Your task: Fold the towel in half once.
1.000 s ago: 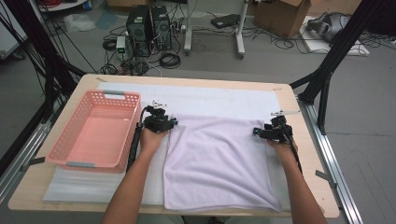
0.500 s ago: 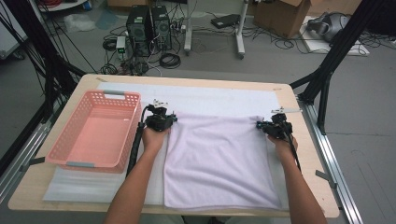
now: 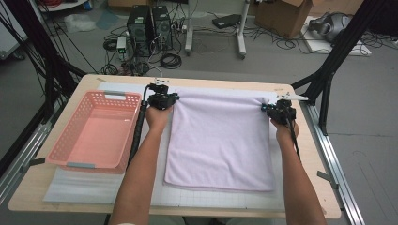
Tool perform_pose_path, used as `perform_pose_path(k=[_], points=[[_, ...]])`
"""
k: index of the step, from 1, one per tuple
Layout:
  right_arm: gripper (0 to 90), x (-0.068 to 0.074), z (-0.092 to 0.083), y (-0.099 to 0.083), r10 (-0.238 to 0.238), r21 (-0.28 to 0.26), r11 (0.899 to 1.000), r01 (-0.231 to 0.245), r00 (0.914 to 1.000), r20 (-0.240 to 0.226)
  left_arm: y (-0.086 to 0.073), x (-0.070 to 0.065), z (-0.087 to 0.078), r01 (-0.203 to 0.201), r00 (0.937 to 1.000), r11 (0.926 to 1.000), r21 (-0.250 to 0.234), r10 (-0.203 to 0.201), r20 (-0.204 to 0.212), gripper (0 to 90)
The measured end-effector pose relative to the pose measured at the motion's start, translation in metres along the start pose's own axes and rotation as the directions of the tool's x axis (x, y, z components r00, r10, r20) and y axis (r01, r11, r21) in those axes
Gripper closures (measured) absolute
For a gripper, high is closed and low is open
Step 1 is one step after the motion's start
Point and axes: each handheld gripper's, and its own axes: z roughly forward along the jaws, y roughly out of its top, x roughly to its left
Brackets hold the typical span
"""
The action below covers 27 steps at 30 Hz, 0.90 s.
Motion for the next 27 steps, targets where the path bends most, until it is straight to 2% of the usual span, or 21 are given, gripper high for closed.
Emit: perform_pose_path(k=[4,6,7,8,9,11,15,16,19,21,22,24,25,27], points=[[84.4,0.0,0.008,0.007,-0.007,0.006,1.0,0.007,0.9998,0.019,-0.003,0.005,0.004,0.017,0.9998,0.9998,-0.004,-0.017,0.0,86.2],[84.1,0.0,0.013,0.009,-0.006,0.009,1.0,0.006,0.9996,0.026,-0.005,0.007,0.005,0.024,0.9996,0.9997,-0.002,-0.024,0.012,83.1],[83.2,0.001,0.014,0.01,-0.004,0.011,1.0,0.004,0.9995,0.031,-0.006,0.007,0.005,0.031,0.9992,0.9995,0.003,-0.031,0.025,77.6],[79.8,0.002,0.016,0.009,0.005,0.011,1.0,-0.005,0.9992,0.039,-0.008,0.009,0.006,0.044,0.9976,0.999,0.01,-0.045,0.052,68.2],[73.6,0.001,0.017,0.008,0.023,0.009,1.0,-0.023,0.9991,0.037,-0.009,0.008,0.006,0.046,0.9963,0.9987,0.024,-0.047,0.072,62.5],[66.1,0.0,0.016,0.007,0.048,0.017,0.999,-0.049,0.9979,0.043,-0.013,0.007,0.004,0.037,0.9965,0.9991,0.018,-0.039,0.074,56.4],[62.9,0.0,0.006,0.01,0.047,0.009,0.999,-0.048,0.9984,0.031,-0.021,0.009,-0.002,0.05,0.9955,0.9979,0.042,-0.053,0.079,53.8],[63.5,0.0,0.003,0.011,0.041,0.008,0.999,-0.041,0.9987,0.03,-0.022,0.009,-0.004,0.048,0.995,0.9966,0.067,-0.053,0.084,52.7],[65.9,0.004,-0.007,0.015,0.026,0.005,1.0,-0.026,0.9995,0.017,-0.026,0.006,-0.014,0.029,0.9958,0.9991,0.031,-0.031,0.086,54.4],[67.7,0.007,-0.013,0.015,0.021,0.011,1.0,-0.021,0.9997,0.009,-0.03,0.003,-0.018,0.02,0.9944,0.9984,0.052,-0.025,0.102,55.8],[68.4,0.008,-0.016,0.014,0.027,0.016,1.0,-0.027,0.9996,0.002,-0.031,0.002,-0.02,0.002,0.994,0.9976,0.069,-0.01,0.109,57.1],[69.4,0.01,-0.022,0.012,0.016,0.023,1.0,-0.015,0.9998,-0.011,-0.037,-0.003,-0.027,-0.021,0.9941,0.999,0.04,0.017,0.107,60.6],[70.1,0.012,-0.025,0.011,0.008,0.027,1.0,-0.008,0.9999,-0.014,-0.039,-0.004,-0.03,-0.019,0.9943,0.9991,0.039,0.015,0.106,61.8],[71.0,0.014,-0.032,0.008,0.008,0.033,0.999,-0.008,0.9997,-0.023,-0.042,-0.004,-0.034,-0.018,0.9932,0.9962,0.085,0.008,0.116,60.9]])
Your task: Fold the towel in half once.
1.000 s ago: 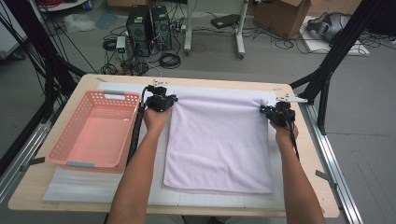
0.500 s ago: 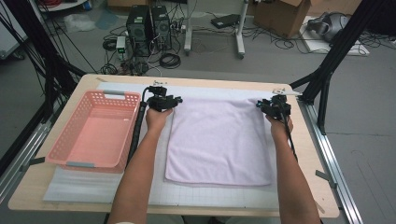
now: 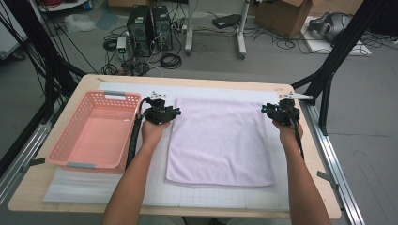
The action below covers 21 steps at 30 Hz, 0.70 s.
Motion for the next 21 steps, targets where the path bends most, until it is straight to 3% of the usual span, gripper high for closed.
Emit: perform_pose_path(k=[2,4,8,12,13,16,21], points=[[71.5,0.002,-0.007,-0.004,-0.004,0.009,1.0,0.004,1.0,-0.005,-0.007,-0.002,-0.006,-0.008,0.9998,0.9992,-0.039,0.007,-0.017,61.8],[71.4,0.003,-0.014,-0.009,0.003,0.007,1.0,-0.003,0.9999,-0.015,-0.012,-0.003,-0.01,-0.003,1.0,0.9999,-0.016,0.003,-0.007,61.8],[70.9,0.005,-0.026,-0.019,0.02,0.016,1.0,-0.019,0.9993,-0.031,-0.023,-0.009,-0.019,-0.005,1.0,0.9994,-0.035,0.005,0.005,59.8],[64.3,0.01,-0.039,-0.025,0.056,0.025,0.998,-0.054,0.9967,-0.058,-0.032,-0.015,-0.027,-0.02,0.9995,0.9995,-0.023,0.021,0.022,57.5],[64.8,0.013,-0.043,-0.027,0.052,0.014,0.999,-0.051,0.9968,-0.061,-0.033,-0.016,-0.028,-0.024,0.9992,0.9997,-0.007,0.025,0.032,55.7],[65.0,0.022,-0.053,-0.035,0.027,0.007,1.0,-0.026,0.998,-0.057,-0.041,-0.021,-0.038,-0.039,0.9986,0.9975,-0.06,0.041,0.033,54.0],[64.7,0.037,-0.068,-0.055,0.006,0.013,1.0,-0.005,0.998,-0.063,-0.056,-0.028,-0.049,-0.057,0.9959,0.9971,-0.051,0.06,0.067,52.5]])
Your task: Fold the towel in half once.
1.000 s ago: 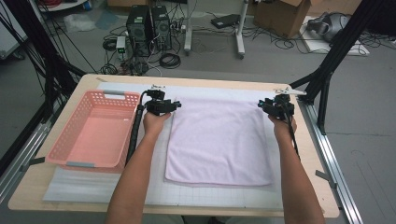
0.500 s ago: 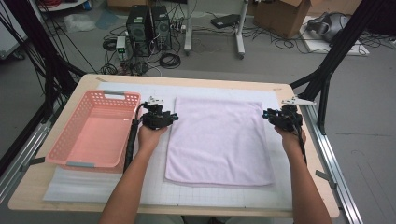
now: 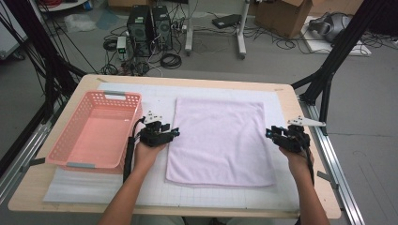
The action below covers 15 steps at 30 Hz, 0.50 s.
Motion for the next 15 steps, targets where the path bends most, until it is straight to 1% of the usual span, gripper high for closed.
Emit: perform_pose_path(k=[1,3,4,5,7,9,11,14,15], points=[[64.7,0.004,-0.002,-0.005,-0.01,0.007,1.0,0.01,0.9999,-0.004,-0.001,-0.002,-0.003,-0.005,0.9999,0.9999,0.014,0.005,0.013,52.5],[64.8,0.011,-0.007,-0.016,-0.021,0.025,0.999,0.021,0.9997,-0.012,-0.007,-0.008,-0.01,-0.02,0.9995,0.9998,-0.005,0.02,0.024,52.8],[65.0,0.014,-0.009,-0.021,-0.027,0.038,0.999,0.027,0.9995,-0.014,-0.009,-0.011,-0.014,-0.027,0.9994,0.9996,0.011,0.026,0.024,53.7],[65.0,0.017,-0.012,-0.025,-0.035,0.043,0.998,0.036,0.9993,-0.016,-0.011,-0.013,-0.017,-0.031,0.9989,0.9994,0.014,0.031,0.035,53.7],[64.9,0.022,-0.017,-0.034,-0.041,0.057,0.997,0.043,0.9988,-0.027,-0.018,-0.016,-0.025,-0.038,0.9984,0.9993,0.001,0.038,0.041,54.5],[65.0,0.029,-0.023,-0.042,-0.054,0.063,0.996,0.055,0.9982,-0.025,-0.025,-0.018,-0.032,-0.035,0.9981,0.9994,-0.002,0.035,0.051,54.8],[66.6,0.034,-0.028,-0.05,-0.062,0.065,0.996,0.063,0.9977,-0.027,-0.033,-0.019,-0.037,-0.042,0.9971,0.9991,0.002,0.042,0.063,54.8],[70.2,0.037,-0.034,-0.059,-0.07,0.084,0.994,0.072,0.9971,-0.029,-0.042,-0.021,-0.046,-0.031,0.9967,0.9995,0.009,0.03,0.076,54.8],[70.3,0.038,-0.037,-0.062,-0.068,0.088,0.994,0.07,0.9973,-0.027,-0.043,-0.022,-0.048,-0.037,0.9962,0.9992,0.014,0.036,0.079,54.9]])
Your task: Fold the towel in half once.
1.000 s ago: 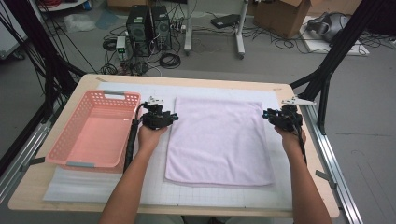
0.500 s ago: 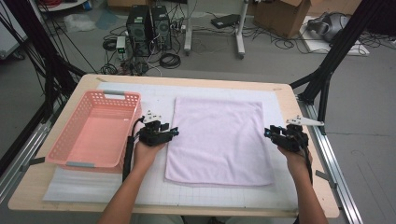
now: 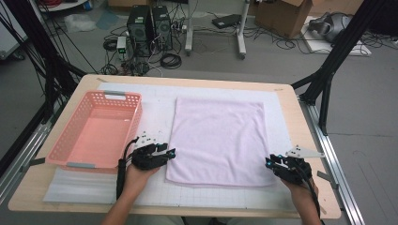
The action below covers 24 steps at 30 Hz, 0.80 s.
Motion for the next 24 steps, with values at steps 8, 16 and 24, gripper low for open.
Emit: perform_pose_path(k=[8,16,24], points=[[65.8,0.014,-0.014,-0.023,-0.006,0.008,1.0,0.006,0.9999,0.008,-0.018,-0.007,-0.028,0.005,0.9987,1.0,0.006,-0.005,0.051,60.0],[63.1,0.018,-0.014,-0.025,-0.006,0.006,1.0,0.006,0.9998,0.017,-0.024,-0.017,-0.032,-0.007,0.997,0.9997,0.025,0.005,0.077,61.1],[67.7,0.02,-0.022,-0.029,0.007,0.002,1.0,-0.007,1.0,0.0,-0.025,-0.031,-0.027,-0.064,0.9964,0.9953,0.073,0.059,0.061,66.7]])
